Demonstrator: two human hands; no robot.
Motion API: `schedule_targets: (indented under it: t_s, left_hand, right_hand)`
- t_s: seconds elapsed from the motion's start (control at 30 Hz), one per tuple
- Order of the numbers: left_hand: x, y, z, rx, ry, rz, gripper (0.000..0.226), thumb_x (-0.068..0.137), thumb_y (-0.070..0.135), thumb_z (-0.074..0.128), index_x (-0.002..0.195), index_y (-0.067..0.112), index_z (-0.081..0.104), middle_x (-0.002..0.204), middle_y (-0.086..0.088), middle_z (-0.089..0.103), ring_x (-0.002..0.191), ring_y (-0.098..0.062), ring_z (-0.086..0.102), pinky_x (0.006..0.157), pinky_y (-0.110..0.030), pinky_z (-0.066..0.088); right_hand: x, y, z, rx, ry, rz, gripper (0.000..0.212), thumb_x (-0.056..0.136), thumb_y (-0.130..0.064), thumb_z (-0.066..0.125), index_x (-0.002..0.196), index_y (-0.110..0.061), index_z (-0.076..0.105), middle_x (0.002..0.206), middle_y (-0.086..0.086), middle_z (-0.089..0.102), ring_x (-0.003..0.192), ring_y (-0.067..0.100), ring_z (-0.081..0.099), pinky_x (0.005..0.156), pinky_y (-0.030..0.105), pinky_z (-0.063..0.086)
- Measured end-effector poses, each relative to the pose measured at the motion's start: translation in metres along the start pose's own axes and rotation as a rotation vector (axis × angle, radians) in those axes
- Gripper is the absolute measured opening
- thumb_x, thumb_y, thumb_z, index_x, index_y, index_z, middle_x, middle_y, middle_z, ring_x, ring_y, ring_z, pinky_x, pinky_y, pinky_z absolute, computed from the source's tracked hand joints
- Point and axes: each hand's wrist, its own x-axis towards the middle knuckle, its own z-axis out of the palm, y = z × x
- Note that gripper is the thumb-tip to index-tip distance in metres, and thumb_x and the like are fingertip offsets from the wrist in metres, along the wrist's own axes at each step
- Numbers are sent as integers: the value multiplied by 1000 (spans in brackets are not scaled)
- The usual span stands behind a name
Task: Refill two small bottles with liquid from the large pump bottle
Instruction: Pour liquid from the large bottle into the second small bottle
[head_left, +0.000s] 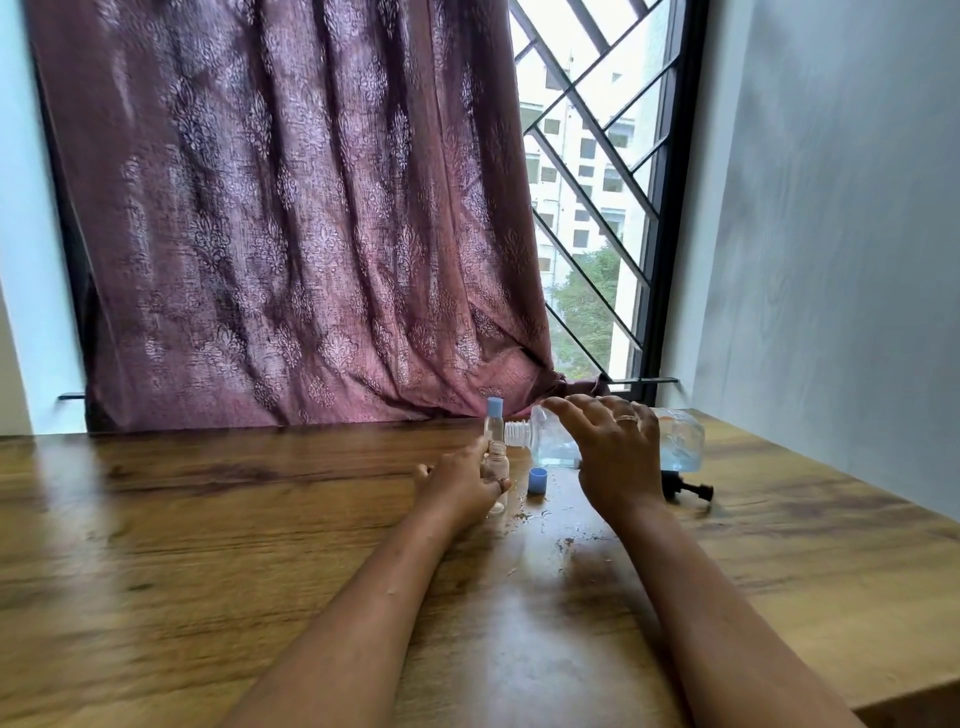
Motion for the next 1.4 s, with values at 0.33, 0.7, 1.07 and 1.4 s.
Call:
schedule_targets:
  t_s: [0.33, 0.7, 1.07, 1.4]
  left_hand:
    - [0, 1, 0, 36, 0, 0, 54, 86, 43, 57, 136, 34, 39, 110, 13, 67, 118, -15, 53, 103, -44, 29]
    - [2, -1, 1, 38, 3, -3, 55, 84, 44, 58, 135, 33, 40, 113, 13, 68, 121, -14, 52, 101, -45, 27]
    - [0, 1, -1, 28, -6, -4, 55, 85, 43, 57, 135, 33, 40, 115, 11, 67, 119, -16, 53, 103, -46, 28]
    - [-1, 1, -2, 11, -12, -5, 56, 85, 42, 58, 137, 34, 38, 111, 12, 68, 116, -15, 54, 106, -48, 27]
  right_hand:
    - [1, -1, 0, 1, 5, 3, 81, 57, 11, 63, 121, -37, 53, 119, -4, 65, 108, 29, 59, 94, 50, 38]
    - [2, -2, -1, -20, 29, -3, 81, 56, 10, 62, 120, -38, 54, 119, -5, 65, 109, 28, 59, 93, 42, 24]
    - [3, -3, -4, -38, 18, -1, 80, 57, 10, 59, 120, -39, 54, 120, -6, 64, 108, 29, 59, 94, 42, 25]
    - [4, -3, -4, -46, 24, -6, 81, 56, 12, 61, 120, -38, 55, 118, -4, 65, 107, 29, 59, 93, 43, 25]
